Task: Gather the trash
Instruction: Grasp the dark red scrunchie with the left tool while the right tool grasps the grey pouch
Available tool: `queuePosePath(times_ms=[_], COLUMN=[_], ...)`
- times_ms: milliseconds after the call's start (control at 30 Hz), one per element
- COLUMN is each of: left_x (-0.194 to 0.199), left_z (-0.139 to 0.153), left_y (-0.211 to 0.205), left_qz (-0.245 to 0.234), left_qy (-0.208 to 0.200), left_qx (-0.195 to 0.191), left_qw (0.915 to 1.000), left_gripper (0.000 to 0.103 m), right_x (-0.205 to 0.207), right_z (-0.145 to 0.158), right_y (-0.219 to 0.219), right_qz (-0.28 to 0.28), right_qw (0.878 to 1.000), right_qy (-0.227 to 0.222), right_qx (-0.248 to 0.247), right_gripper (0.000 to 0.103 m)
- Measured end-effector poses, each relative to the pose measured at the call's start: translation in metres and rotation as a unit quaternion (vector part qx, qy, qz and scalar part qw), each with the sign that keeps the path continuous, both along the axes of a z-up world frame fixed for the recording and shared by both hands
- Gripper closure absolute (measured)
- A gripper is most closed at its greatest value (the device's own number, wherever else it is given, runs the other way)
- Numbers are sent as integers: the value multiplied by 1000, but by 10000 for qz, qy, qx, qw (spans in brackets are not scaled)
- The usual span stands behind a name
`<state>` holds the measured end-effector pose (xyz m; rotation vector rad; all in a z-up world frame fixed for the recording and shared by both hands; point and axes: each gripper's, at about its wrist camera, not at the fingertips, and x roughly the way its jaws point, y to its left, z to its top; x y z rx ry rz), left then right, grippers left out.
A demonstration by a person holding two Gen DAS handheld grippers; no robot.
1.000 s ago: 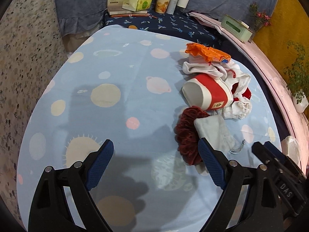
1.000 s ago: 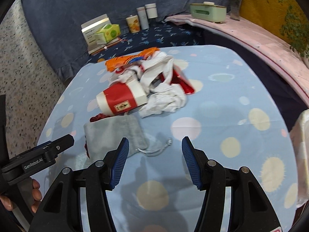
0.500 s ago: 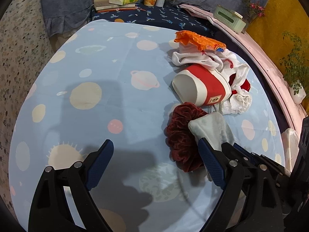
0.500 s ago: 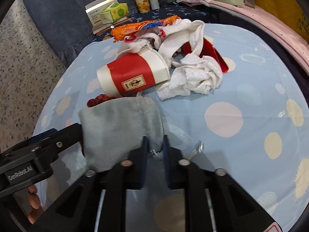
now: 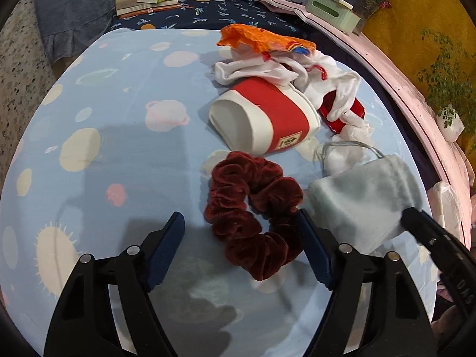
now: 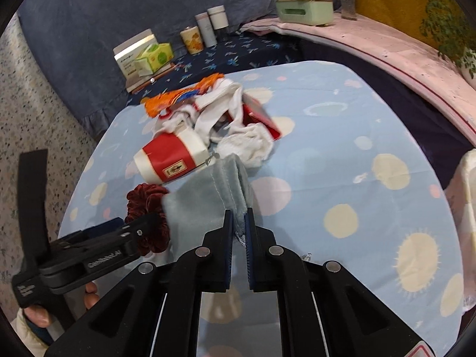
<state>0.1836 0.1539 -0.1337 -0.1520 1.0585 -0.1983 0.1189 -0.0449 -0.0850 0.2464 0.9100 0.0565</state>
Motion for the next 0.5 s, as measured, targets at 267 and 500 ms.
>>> queuePosePath(times_ms=[267, 500], left_x=[-7, -20], left_z=[9, 31], left_y=[-22, -38], left_qz=[-292, -376], left_qy=[-63, -237], left_qx=[-24, -55], left_qw=[9996, 9990], left_gripper=[83, 86], right_x=[-14, -28], right_z=[15, 33], right_y=[-25, -43], right_qz=[-250, -449], right_qw=[9996, 9984], right_qy=[-142, -327], right_qx=[51, 79], right_gripper=[95, 95])
